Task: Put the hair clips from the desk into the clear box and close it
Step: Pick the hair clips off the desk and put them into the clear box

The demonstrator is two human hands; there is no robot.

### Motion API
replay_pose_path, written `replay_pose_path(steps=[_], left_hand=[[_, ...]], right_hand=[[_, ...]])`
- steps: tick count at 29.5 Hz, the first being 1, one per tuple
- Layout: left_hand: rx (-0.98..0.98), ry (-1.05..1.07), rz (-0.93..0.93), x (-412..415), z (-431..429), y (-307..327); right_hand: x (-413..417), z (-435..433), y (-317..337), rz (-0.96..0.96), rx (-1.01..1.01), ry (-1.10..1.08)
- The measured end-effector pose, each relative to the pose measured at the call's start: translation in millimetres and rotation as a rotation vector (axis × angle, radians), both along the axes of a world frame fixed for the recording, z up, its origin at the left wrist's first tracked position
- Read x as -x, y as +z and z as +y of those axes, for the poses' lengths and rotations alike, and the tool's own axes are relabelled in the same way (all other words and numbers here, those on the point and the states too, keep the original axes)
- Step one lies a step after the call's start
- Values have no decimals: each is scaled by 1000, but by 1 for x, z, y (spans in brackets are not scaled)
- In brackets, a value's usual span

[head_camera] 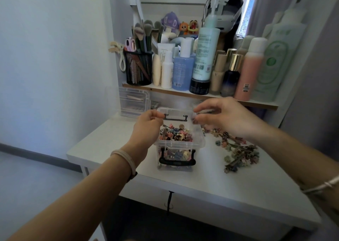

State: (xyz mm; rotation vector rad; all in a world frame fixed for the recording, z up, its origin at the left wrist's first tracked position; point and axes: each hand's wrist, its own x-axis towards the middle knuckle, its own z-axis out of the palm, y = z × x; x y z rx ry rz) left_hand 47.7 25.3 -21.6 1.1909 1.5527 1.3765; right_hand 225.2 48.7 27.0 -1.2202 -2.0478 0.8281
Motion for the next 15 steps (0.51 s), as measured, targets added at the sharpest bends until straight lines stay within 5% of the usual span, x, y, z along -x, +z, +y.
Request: replay_pose_path(steps=[3, 8, 15], left_hand=[[0, -3, 4, 0, 0, 0], [3, 8, -6, -2, 0, 0], [2, 2, 8, -9, -2, 1]], right_hand=[[-13, 5, -4, -138, -77, -13], [-45, -2, -21, -977, 69, 123], [-43, -2, -43, -1015, 19, 146]])
